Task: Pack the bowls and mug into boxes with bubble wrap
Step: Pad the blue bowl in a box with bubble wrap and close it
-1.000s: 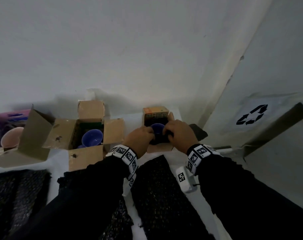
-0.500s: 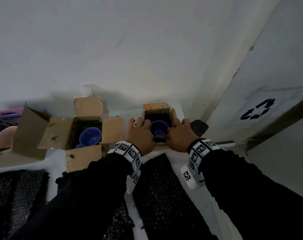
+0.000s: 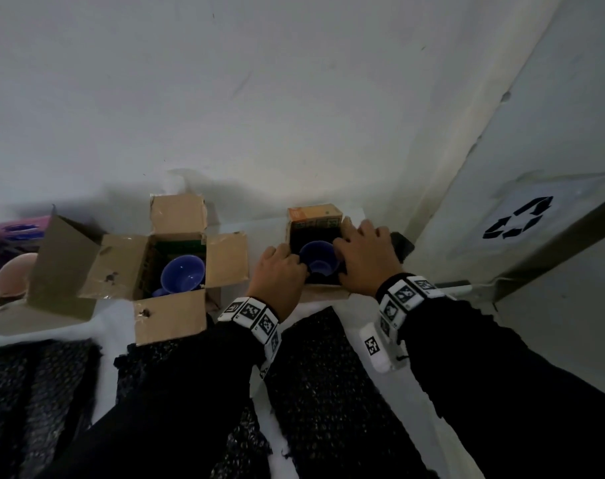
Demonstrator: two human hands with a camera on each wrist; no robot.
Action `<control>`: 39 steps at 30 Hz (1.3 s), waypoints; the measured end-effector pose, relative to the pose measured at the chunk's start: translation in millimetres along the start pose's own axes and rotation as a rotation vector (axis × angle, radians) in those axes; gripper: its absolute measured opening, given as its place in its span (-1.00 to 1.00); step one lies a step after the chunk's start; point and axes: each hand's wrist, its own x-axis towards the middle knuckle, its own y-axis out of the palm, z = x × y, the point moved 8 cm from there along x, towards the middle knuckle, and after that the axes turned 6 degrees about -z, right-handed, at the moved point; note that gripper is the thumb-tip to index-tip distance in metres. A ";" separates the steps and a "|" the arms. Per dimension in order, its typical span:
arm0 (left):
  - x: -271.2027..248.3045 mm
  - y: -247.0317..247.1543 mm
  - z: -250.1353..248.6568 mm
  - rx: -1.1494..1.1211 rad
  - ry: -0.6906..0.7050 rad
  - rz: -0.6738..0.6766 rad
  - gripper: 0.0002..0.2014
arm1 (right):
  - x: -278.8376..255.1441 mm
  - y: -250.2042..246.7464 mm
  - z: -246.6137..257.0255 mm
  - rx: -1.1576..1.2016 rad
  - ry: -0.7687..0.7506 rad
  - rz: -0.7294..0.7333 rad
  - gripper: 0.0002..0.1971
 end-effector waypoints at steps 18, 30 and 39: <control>-0.7 8.2 -10.7 0.081 -0.123 0.051 -0.68 | -4.1 -6.2 22.6 0.097 -0.170 -0.049 -0.82; -3.4 19.6 -7.4 0.085 -0.113 0.134 -0.41 | -17.0 21.8 11.8 -0.040 -0.108 0.045 -0.42; -6.4 21.8 13.5 -0.022 -0.063 0.042 -0.50 | 3.3 9.4 -0.3 0.049 -0.128 0.001 -0.52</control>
